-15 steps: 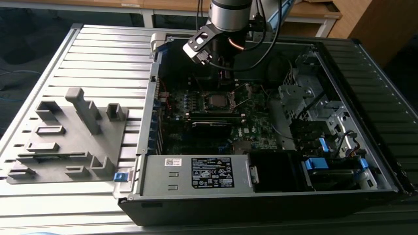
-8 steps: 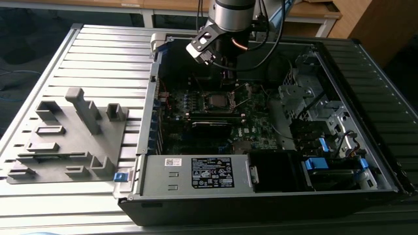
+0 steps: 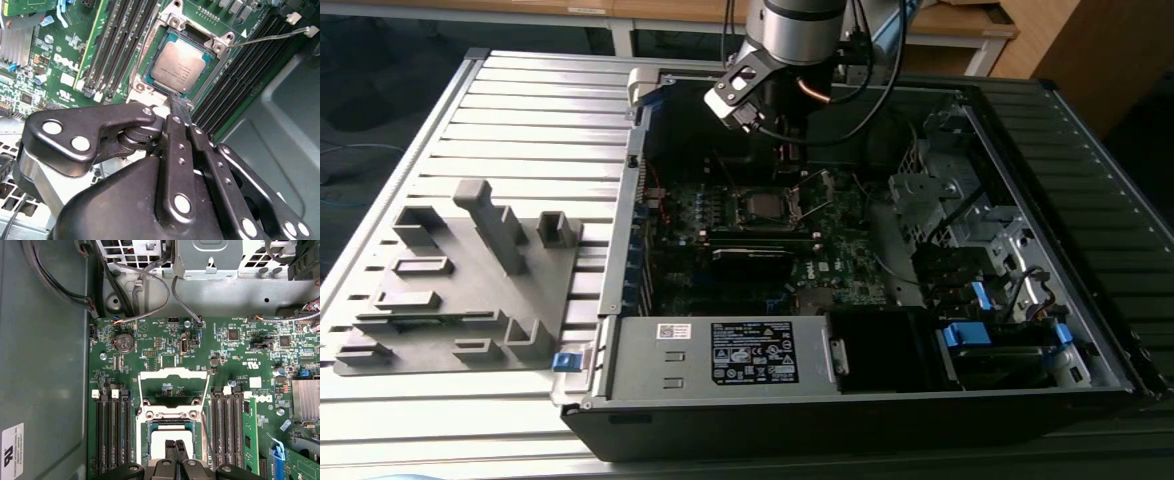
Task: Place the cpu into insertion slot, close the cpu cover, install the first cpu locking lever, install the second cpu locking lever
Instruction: 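Close the cpu cover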
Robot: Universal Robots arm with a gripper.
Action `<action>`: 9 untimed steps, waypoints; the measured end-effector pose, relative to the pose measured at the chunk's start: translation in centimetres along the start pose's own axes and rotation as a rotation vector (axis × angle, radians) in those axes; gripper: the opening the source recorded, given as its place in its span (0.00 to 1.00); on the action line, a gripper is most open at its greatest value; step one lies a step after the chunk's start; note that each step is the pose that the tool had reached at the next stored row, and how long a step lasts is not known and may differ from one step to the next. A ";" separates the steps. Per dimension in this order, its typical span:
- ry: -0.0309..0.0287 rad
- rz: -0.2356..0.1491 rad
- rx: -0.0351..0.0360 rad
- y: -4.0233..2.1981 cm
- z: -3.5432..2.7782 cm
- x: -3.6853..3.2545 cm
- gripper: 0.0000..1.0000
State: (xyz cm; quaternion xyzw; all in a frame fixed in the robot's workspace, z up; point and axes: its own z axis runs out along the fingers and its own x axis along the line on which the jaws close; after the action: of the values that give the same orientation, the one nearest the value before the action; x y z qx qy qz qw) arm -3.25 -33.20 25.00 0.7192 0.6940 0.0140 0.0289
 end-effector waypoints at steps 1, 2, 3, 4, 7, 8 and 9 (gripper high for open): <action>0.0000 0.000 0.0000 0.00 0.00 0.00 0.11; 0.0000 0.000 0.0001 0.00 0.00 0.00 0.11; 0.0000 0.000 0.0000 0.00 -0.01 0.00 0.11; 0.0000 0.000 0.0001 0.01 -0.02 0.01 0.11; 0.0000 0.000 0.0002 0.02 -0.20 0.00 0.11; 0.0000 0.000 0.0002 0.02 -0.28 0.00 0.11; -0.0001 0.000 0.0003 0.02 -0.36 -0.01 0.11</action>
State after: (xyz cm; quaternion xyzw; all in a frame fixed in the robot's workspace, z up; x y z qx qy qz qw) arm -3.25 -33.19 25.37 0.7192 0.6940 0.0138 0.0288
